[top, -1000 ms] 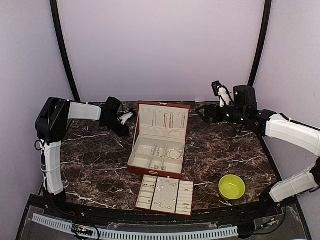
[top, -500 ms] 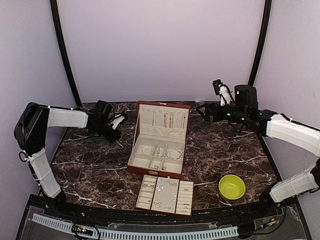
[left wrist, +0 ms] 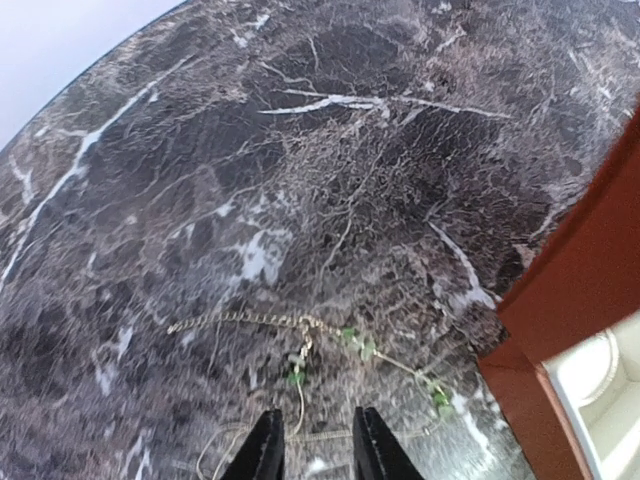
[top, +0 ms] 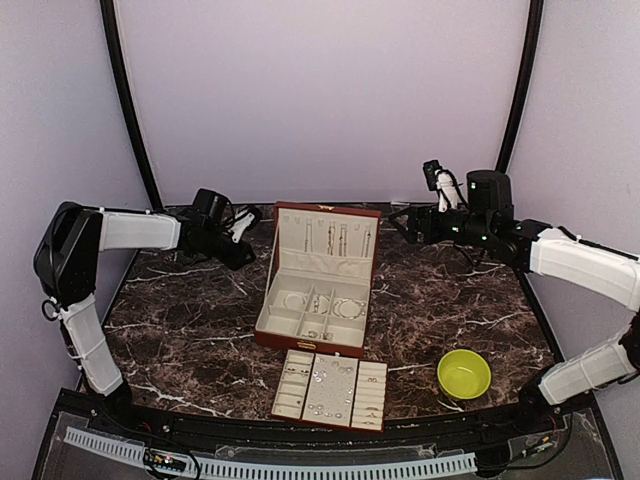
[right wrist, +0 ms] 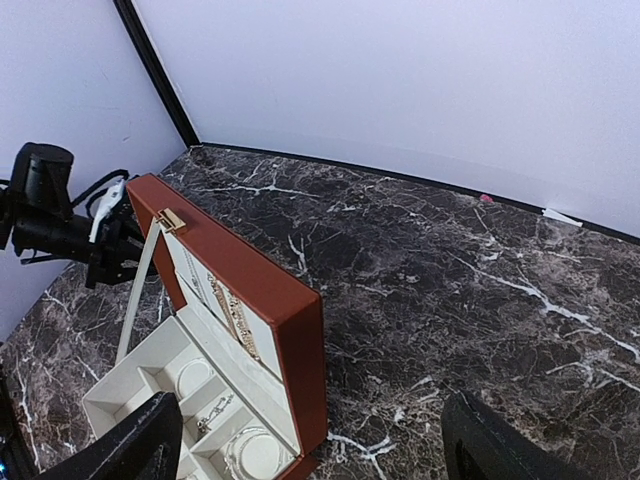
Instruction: Organize the mixed jewelry
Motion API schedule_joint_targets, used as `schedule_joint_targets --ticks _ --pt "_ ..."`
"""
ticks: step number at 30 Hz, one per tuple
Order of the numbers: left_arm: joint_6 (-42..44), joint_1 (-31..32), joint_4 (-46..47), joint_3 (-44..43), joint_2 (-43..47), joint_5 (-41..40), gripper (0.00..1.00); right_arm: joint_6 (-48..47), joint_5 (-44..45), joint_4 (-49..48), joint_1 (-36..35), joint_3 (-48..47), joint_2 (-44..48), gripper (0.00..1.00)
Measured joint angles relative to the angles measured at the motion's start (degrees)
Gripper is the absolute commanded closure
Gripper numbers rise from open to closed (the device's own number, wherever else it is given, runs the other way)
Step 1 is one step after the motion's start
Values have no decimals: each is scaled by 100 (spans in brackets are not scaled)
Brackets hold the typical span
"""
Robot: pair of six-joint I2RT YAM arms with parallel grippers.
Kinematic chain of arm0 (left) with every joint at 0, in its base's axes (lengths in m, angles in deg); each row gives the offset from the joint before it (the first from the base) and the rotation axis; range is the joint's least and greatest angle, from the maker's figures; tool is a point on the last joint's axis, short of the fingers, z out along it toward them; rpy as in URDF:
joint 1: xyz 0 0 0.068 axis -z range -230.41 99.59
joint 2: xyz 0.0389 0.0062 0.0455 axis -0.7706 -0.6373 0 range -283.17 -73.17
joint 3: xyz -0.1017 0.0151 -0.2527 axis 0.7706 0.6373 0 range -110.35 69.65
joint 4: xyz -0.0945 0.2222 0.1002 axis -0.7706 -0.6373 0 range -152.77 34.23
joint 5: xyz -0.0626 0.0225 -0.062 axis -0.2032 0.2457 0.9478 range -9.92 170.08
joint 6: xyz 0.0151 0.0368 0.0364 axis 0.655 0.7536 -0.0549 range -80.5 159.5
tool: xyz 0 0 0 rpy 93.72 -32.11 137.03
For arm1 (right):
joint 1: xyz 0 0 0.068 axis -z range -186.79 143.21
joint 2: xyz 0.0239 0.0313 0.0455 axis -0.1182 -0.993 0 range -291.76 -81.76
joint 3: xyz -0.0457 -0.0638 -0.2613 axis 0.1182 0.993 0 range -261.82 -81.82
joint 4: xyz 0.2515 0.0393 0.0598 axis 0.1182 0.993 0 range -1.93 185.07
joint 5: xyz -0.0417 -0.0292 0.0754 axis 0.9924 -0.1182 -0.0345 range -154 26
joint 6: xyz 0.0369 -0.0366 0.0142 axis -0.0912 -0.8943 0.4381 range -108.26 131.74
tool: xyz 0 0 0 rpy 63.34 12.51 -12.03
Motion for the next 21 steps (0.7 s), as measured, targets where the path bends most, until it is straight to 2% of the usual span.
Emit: schedule_joint_targets --ticks 7,17,21 --pt "96 109 4 -468 -922 -68 69 7 -13 0 0 0 -2 9" --pt "173 133 -11 -619 -1200 -518 69 26 -55 -4 0 0 -2 9" --pt "168 131 -24 -713 -1305 -636 73 42 -72 -4 0 0 -7 9"
